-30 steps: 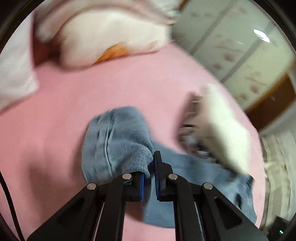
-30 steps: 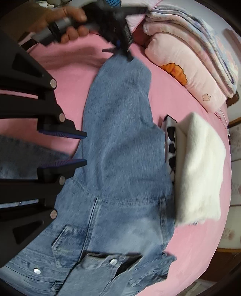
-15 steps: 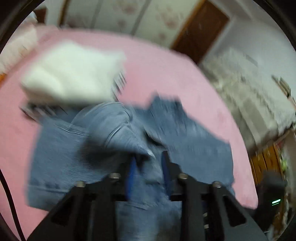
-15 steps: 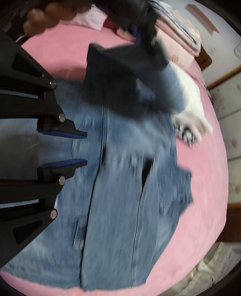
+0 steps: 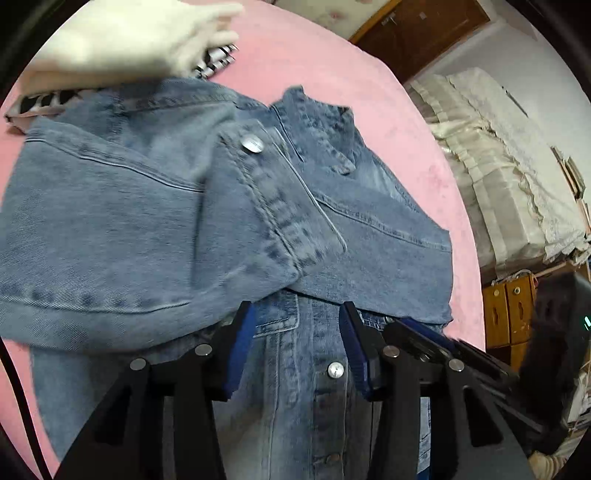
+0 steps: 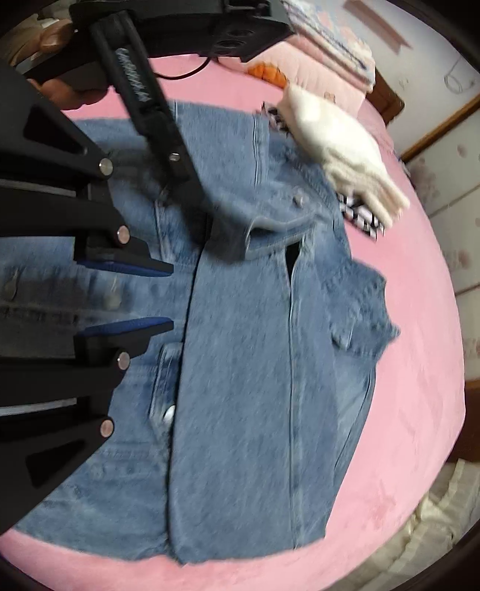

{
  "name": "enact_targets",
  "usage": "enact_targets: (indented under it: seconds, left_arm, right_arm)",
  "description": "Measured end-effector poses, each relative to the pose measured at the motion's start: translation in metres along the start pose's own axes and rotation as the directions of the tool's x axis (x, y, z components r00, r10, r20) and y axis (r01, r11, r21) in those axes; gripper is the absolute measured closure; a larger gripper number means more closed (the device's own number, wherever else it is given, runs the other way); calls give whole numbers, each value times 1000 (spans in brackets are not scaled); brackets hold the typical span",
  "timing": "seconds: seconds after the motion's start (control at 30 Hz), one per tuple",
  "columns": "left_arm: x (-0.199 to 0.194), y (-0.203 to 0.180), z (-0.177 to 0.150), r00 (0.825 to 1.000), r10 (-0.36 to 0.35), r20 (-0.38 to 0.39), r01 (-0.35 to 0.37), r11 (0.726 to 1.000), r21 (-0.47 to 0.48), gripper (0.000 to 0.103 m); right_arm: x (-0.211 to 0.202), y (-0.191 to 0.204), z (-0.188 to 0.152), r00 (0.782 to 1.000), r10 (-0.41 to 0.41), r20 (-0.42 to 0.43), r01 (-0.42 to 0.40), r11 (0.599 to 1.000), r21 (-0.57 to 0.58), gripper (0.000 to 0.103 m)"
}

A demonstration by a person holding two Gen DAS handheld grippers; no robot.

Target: Fold large clothes

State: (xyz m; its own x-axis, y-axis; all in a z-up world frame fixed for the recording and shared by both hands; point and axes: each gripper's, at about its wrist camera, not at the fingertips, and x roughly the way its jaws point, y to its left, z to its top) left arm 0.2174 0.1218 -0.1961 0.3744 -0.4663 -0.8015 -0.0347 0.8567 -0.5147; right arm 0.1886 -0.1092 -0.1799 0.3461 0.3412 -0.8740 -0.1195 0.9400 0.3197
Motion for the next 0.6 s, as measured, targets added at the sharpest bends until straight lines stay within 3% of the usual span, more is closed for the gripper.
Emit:
enact_targets:
  seconds: [0.03,0.07,0.1,0.4,0.6]
  left_arm:
    - [-9,3,-1,1000,8,11,-8,1000,-5,55]
    - [-15,4,1,1000,15,19,-15,1000,-9,55]
    - [-20,8,0,999,25,28,-24,1000,-15,55]
    - [-65,72,2,983,158,94,-146,981,-129,54]
    - [-74,110,9,967,234,103,-213,960,-182,54]
  right_arm:
    - [2,3,4,999,31,8,-31,999,10,54]
    - [3,4,7,998,59,18,-60,998,19,45]
    - [4,6,10,996,90,27,-90,996,26,44]
    - [73,4,36,965,254,-60,-242,958,156,43]
    - [85,12,54,959,280,-46,-271,950,153,46]
